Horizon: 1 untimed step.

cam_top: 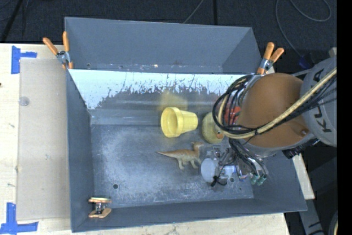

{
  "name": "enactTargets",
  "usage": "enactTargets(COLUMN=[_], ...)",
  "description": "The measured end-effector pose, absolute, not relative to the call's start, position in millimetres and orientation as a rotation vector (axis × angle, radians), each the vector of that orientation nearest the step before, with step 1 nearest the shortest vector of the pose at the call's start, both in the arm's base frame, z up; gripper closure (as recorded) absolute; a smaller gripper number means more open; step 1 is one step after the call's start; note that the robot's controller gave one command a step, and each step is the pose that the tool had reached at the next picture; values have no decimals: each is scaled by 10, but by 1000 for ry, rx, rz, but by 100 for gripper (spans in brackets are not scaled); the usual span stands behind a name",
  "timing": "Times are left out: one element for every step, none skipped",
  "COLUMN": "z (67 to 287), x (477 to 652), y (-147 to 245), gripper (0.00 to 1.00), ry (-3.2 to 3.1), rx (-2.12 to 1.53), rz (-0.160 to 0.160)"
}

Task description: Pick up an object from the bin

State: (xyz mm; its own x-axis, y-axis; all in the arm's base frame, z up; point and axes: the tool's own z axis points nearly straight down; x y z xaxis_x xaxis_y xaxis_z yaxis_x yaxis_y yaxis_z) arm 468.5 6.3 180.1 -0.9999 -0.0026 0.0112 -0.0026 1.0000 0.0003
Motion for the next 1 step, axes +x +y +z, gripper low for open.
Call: enactTargets(z=[1843], x=[4703], y=[63], gripper=[0], ry=[-3139], rx=[4], rz=[-1])
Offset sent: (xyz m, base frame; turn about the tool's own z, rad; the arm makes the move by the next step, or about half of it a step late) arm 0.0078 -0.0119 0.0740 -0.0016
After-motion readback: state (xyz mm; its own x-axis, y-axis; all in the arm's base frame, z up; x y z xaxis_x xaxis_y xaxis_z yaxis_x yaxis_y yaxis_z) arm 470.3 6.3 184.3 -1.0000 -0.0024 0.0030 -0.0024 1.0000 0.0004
